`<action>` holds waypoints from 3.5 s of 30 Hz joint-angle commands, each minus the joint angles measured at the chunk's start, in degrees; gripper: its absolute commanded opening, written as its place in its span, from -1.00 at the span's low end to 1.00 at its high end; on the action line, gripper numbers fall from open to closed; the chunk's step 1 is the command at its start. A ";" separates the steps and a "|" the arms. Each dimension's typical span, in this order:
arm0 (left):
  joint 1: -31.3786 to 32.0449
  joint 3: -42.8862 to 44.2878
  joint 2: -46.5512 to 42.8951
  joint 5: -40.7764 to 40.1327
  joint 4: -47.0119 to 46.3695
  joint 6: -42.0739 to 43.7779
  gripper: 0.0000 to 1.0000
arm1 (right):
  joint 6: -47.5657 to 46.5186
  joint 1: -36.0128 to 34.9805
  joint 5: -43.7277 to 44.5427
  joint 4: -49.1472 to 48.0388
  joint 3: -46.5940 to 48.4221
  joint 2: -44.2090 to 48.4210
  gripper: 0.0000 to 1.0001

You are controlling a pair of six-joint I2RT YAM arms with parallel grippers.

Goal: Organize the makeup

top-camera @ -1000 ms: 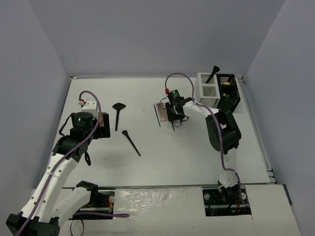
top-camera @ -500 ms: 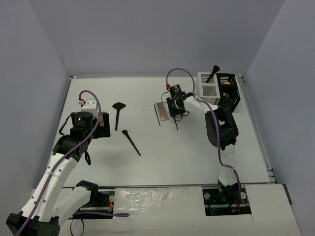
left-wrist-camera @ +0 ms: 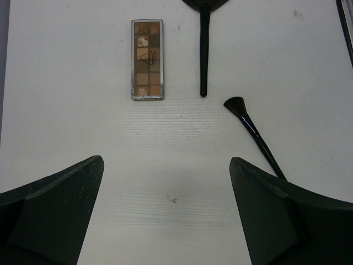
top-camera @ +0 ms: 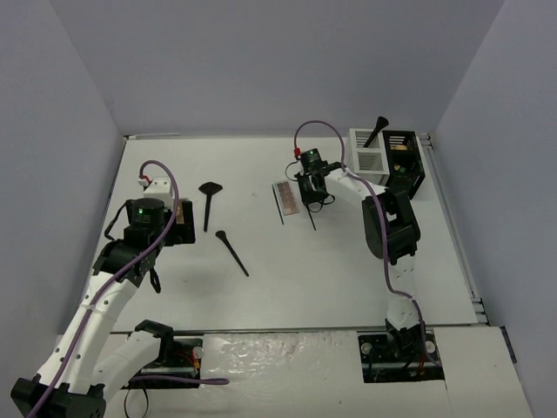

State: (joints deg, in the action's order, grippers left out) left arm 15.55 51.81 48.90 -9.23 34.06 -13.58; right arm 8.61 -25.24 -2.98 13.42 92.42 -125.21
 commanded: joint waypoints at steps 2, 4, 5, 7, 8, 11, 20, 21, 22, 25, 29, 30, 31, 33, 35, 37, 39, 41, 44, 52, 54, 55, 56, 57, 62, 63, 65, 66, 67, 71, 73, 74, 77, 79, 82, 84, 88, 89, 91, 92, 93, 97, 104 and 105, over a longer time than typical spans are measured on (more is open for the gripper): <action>-0.52 1.63 0.15 -0.08 -2.25 -0.30 0.94 | -2.34 1.10 -0.13 2.80 3.28 4.39 -1.00; -0.52 1.71 0.19 -0.11 -2.25 -0.30 0.94 | -3.02 1.81 1.78 1.79 4.39 8.54 -1.00; -0.52 1.71 0.14 -0.17 -2.25 -0.29 0.94 | -3.08 2.46 2.44 0.92 4.78 10.14 -1.00; -0.53 1.71 -0.04 -0.27 -2.33 -0.21 0.94 | -3.26 4.03 2.55 -3.43 4.05 13.06 -1.00; -0.58 1.71 -0.09 -0.42 -2.28 -0.21 0.94 | -3.42 5.01 2.70 -5.49 3.59 14.55 -1.00; -0.52 1.71 -0.31 -0.63 -2.17 -0.13 0.94 | -4.23 8.39 3.37 -13.84 1.77 19.45 -1.00; -0.52 1.58 -0.20 -1.32 -2.25 -0.09 0.94 | -5.85 16.58 7.51 -44.79 -6.85 24.61 -1.00; -0.52 1.54 -0.12 -1.43 -2.24 -0.11 0.94 | -6.37 17.18 7.54 -47.70 -7.27 24.00 -1.00; -0.52 1.54 -0.06 -1.58 -2.19 0.00 0.94 | -6.63 17.80 7.49 -51.83 -7.78 23.27 -1.00; -0.58 1.54 0.13 -2.27 -2.13 0.05 0.94 | -6.62 19.45 6.53 -58.24 -7.36 20.16 -1.00; -1.06 1.54 1.13 -2.65 -2.23 0.12 0.94 | -7.71 20.80 6.80 -65.92 -5.47 14.66 -1.00; -1.14 1.54 1.28 -2.72 -2.16 0.05 0.94 | -7.99 21.02 7.02 -68.06 -5.32 13.16 -1.00; -1.18 1.54 1.61 -2.77 -2.21 0.10 0.94 | -7.95 21.21 7.07 -69.27 -4.94 12.20 -1.00; -1.33 1.64 2.15 -2.75 -2.20 0.14 0.94 | -7.81 21.68 6.90 -71.62 -4.16 9.85 -1.00; -1.57 1.71 2.75 -2.72 -2.16 0.14 0.94 | -7.65 22.06 6.68 -72.57 -2.41 6.92 -1.00; -2.03 1.88 3.16 -2.25 -2.25 0.05 0.94 | -6.63 22.54 6.32 -72.34 -0.97 5.01 -1.00; -2.27 1.84 3.55 -1.90 -2.25 0.05 0.94 | -6.12 22.78 5.47 -72.57 -0.42 3.39 -1.00; -2.55 1.98 3.66 -1.47 -2.26 -0.13 0.94 | -6.23 22.95 5.41 -73.21 -0.51 2.45 -1.00; -2.89 1.89 3.66 -1.14 -2.42 -0.13 0.94 | -5.81 23.04 4.92 -72.84 -0.75 1.46 -1.00; -2.98 1.89 2.79 -0.48 -2.37 -0.27 0.94 | -5.26 22.92 2.68 -71.17 -5.38 5.11 -0.39; -2.98 1.89 2.42 -0.24 -2.39 -0.30 0.94 | -5.41 22.90 1.63 -68.80 -6.22 7.39 -0.21; -2.98 1.89 2.22 -0.17 -2.42 -0.30 0.94 | -5.45 22.85 1.29 -67.74 -6.68 8.49 -0.15; -2.98 1.96 1.81 -0.17 -2.35 -0.30 0.94 | -5.45 22.64 0.94 -66.14 -7.37 10.23 -0.11; -2.98 1.93 1.47 -0.13 -2.38 -0.39 0.94 | -5.74 22.35 1.13 -64.97 -8.19 11.81 -0.09; -2.98 1.73 -0.30 -0.01 -2.59 -0.54 0.94 | -6.62 19.40 4.76 -51.96 -10.53 21.79 -0.06; -2.98 1.71 -0.50 0.09 -2.63 -0.57 0.94 | -6.84 17.83 5.93 -47.14 -10.12 23.65 -0.05; -2.98 1.71 -0.82 0.27 -2.64 -0.57 0.94 | -7.20 14.27 8.26 -38.12 -8.95 26.69 -0.05; -2.98 1.70 -0.93 0.29 -2.58 -0.58 0.94 | -6.85 12.31 8.62 -34.36 -8.24 27.36 -0.04; -2.98 1.66 -0.97 0.32 -2.55 -0.62 0.94 | -6.07 9.98 8.28 -30.34 -7.49 27.91 -0.04; -2.98 1.63 -1.12 0.38 -2.49 -0.72 0.94 | -3.50 2.53 5.67 -17.41 -7.00 28.46 -0.01; -2.98 1.63 -1.18 0.44 -2.42 -0.66 0.94 | -1.51 -1.71 4.48 -13.90 -8.30 28.08 0.00; -2.98 1.63 -1.18 0.41 -2.42 -0.69 0.94 | -0.42 -3.46 4.09 -13.69 -9.00 27.27 0.00; -2.98 1.63 -1.11 0.21 -2.42 -0.67 0.94 | 1.78 -8.60 2.18 -11.63 -10.26 23.78 0.01; -2.98 1.59 -0.97 0.06 -2.42 -0.65 0.94 | 3.00 -10.61 1.65 -11.26 -10.33 21.66 0.00; -2.98 1.45 -0.92 -0.11 -2.40 -0.68 0.94 | 4.12 -12.60 1.27 -11.37 -9.39 16.31 -0.01; -2.98 1.45 -0.86 -0.22 -2.34 -0.69 0.94 | 4.51 -13.43 1.52 -11.36 -7.95 13.49 -0.02; -2.98 1.45 -0.83 -0.34 -2.25 -0.65 0.94 | 5.31 -13.70 1.99 -11.49 -4.95 8.51 -0.03; -2.98 1.45 -0.83 -0.30 -2.25 -0.65 0.94 | 5.54 -13.70 2.37 -11.53 -4.27 7.56 -0.03; -2.98 1.45 -0.83 -0.16 -2.25 -0.65 0.94 | 5.85 -13.74 4.03 -11.81 -3.25 6.10 -0.03; -2.98 1.45 -0.81 -0.06 -2.26 -0.66 0.94 | 5.90 -13.77 5.20 -12.10 -3.02 5.71 -0.03; -2.98 1.45 -0.73 0.02 -2.30 -0.70 0.94 | 5.94 -13.74 5.67 -12.46 -2.94 5.47 -0.03; -2.98 1.53 -0.66 0.26 -2.34 -0.65 0.94 | 5.90 -13.61 5.64 -12.80 -2.18 4.38 -0.04; -2.98 1.45 -0.92 0.27 -2.34 -0.74 0.94 | 6.14 -13.02 5.01 -12.80 0.54 1.66 -0.06; -2.98 1.45 -0.92 0.31 -2.34 -0.70 0.94 | 6.27 -12.87 4.80 -12.80 0.89 1.27 -0.06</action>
State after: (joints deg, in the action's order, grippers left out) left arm 12.99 51.81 48.25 -8.99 34.06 -13.74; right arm 13.93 -38.82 1.10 2.25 90.03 -123.16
